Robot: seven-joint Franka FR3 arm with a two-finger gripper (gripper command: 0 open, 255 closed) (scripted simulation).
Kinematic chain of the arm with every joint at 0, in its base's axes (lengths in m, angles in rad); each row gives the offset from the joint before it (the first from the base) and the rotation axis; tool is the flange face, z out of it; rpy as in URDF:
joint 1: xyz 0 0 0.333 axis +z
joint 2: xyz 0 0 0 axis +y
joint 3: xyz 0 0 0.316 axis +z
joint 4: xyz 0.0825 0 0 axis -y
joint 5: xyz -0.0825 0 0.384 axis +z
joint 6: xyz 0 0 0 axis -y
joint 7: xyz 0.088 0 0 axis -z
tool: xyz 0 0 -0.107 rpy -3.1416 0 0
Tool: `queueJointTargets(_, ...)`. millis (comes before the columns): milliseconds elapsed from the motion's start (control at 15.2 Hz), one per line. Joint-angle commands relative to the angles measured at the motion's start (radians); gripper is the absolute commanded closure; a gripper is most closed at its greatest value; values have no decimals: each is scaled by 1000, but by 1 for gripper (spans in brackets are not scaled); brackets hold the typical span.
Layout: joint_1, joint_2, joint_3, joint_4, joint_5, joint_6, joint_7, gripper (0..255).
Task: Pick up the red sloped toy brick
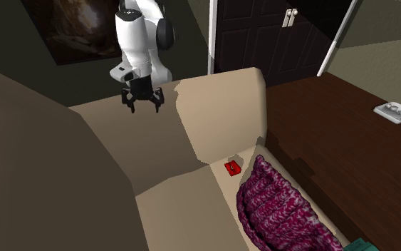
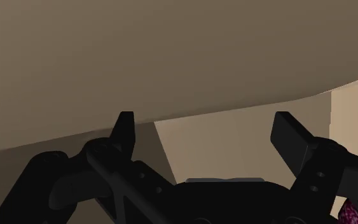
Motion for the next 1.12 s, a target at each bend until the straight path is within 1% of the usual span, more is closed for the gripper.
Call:
queueJointTargets(0,23,48,43,-25,41,57,55,0)
queueJointTargets(264,72,145,96,-12,56,147,153,0)
queueJointTargets(594,90,287,187,34,64,254,266,0)
queueJointTargets(858,97,417,256,95,40,328,365,0)
queueJointTargets(1056,103,524,303,154,0,374,448,0)
